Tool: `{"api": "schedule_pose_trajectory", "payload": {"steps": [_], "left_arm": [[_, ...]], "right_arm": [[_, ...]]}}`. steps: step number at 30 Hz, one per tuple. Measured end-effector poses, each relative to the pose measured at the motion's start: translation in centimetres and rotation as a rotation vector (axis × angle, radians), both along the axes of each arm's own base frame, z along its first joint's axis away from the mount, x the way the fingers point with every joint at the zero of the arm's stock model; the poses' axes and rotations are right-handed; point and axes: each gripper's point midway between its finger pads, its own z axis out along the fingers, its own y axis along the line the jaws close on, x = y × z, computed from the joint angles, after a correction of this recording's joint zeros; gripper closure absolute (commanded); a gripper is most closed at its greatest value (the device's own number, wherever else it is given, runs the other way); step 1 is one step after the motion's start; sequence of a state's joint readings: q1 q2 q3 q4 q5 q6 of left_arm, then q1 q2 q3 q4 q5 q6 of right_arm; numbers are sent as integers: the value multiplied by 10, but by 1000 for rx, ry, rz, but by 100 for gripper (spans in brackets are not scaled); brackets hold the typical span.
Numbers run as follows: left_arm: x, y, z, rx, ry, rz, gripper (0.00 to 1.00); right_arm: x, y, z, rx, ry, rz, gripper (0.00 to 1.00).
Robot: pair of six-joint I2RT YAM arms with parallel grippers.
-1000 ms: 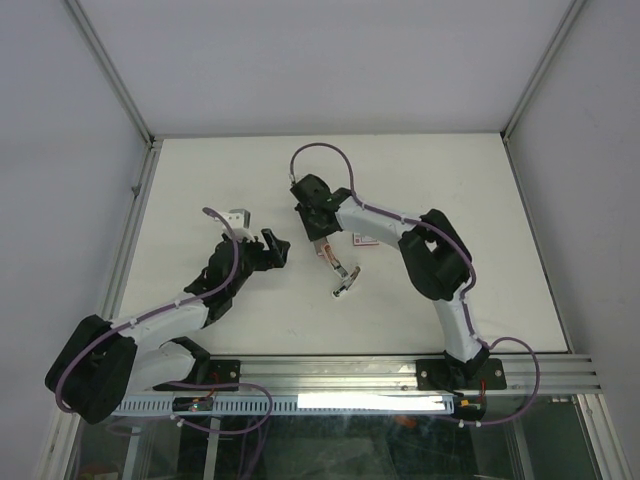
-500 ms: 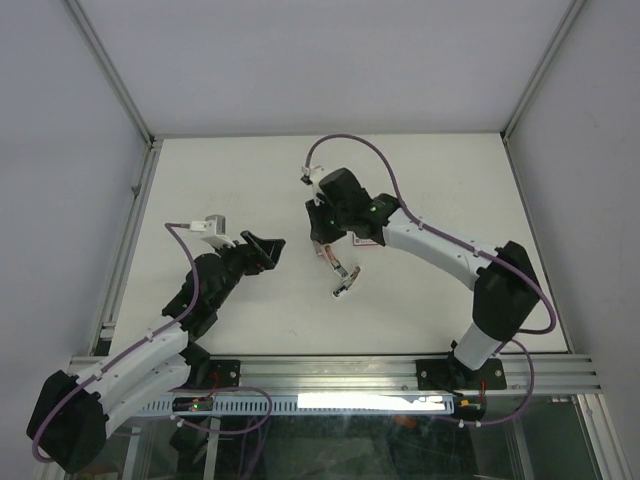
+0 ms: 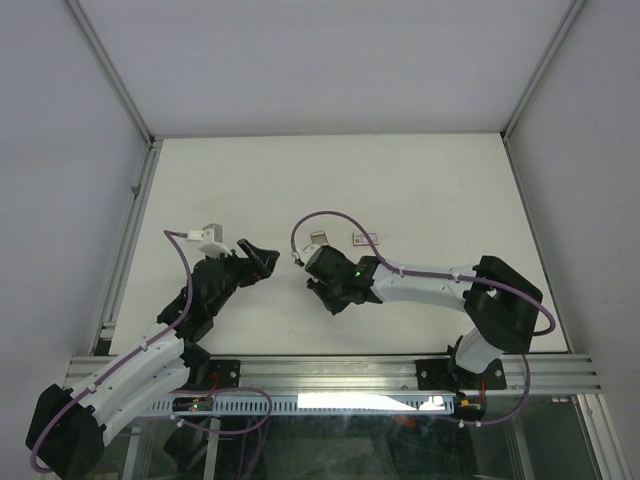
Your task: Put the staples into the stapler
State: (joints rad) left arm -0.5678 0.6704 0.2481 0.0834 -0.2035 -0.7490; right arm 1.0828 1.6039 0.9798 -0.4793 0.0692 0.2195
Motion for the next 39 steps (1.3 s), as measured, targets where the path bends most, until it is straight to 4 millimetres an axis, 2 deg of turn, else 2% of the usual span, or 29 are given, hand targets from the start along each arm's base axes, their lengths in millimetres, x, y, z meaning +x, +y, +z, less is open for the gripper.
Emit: {"api": "schedule_pose_trajectory", "payload": {"steps": [9,14,20,39], "left_arm": [[-2,2,-19,42,64,1,17],[-3,2,-21,46,72,1,17],[-3,2,-21,47,73,1,17],[-4,3,-23,54,83,1,17]], "right_arm": [[-7,13,-9,1,-49,24,77],[-11,14,-21,-18,-41,32,70],[-13,18,-21,-6,-45,32,61],[-13,10,-21,-10,-62,-15,67]]}}
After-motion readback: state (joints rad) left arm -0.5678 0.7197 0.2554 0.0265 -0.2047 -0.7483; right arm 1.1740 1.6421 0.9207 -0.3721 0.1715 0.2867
